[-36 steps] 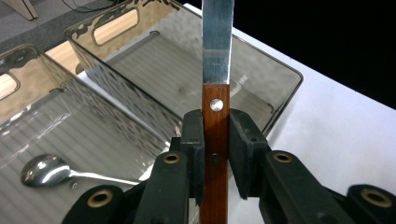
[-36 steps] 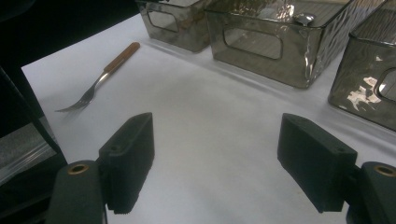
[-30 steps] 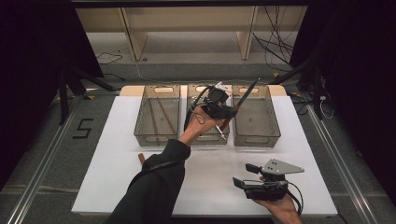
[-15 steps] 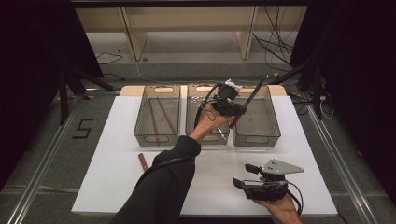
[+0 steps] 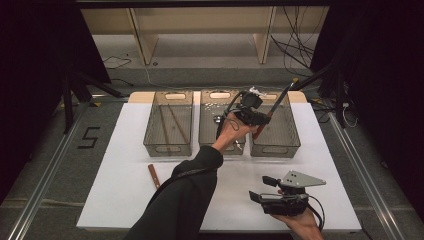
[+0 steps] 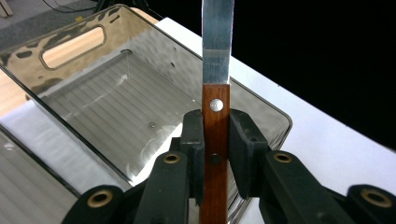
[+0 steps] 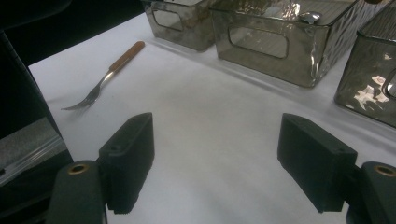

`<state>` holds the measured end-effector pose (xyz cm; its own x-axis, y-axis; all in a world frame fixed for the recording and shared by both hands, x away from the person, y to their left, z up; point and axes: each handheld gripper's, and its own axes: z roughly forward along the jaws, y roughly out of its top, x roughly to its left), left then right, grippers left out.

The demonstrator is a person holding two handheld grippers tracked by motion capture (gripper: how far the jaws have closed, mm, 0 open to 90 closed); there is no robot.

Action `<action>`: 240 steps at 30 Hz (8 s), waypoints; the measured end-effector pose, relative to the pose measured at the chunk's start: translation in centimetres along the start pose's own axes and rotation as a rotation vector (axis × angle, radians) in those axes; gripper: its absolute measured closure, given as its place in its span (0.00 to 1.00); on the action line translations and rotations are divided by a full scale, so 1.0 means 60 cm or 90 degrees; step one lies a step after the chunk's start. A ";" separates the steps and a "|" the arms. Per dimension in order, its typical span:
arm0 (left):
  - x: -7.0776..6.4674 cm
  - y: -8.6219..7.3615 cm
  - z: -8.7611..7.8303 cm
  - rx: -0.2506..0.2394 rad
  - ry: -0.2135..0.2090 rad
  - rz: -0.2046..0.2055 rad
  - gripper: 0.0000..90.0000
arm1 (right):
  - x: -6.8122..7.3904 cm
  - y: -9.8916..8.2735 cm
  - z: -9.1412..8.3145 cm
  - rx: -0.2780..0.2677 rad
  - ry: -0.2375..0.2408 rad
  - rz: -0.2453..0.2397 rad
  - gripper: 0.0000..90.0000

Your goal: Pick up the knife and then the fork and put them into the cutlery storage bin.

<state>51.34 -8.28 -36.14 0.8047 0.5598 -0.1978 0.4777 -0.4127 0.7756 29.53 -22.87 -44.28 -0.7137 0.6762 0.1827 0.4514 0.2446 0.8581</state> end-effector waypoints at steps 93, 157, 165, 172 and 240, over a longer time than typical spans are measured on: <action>0.082 -0.265 -0.268 0.083 0.087 0.024 0.27 | 0.002 0.001 0.010 0.009 0.004 -0.004 0.31; 0.164 -0.450 -0.347 0.362 0.203 -0.024 0.99 | 0.010 0.004 0.012 0.016 0.001 -0.015 0.31; 0.159 -0.472 -0.376 0.374 0.196 -0.050 0.99 | 0.012 0.005 0.012 0.017 0.001 -0.017 0.31; 0.149 -0.487 -0.392 0.381 0.192 -0.068 0.99 | 0.012 0.005 0.012 0.017 0.001 -0.017 0.31; 0.071 -0.485 -0.376 0.510 0.062 0.156 0.71 | 0.013 0.005 0.012 0.018 0.003 -0.019 0.31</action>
<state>32.91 22.33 -46.01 0.9018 0.4322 0.0015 0.4288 -0.8951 0.1221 29.50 -21.72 -44.21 -0.7299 0.6647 0.1592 0.4441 0.2842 0.8497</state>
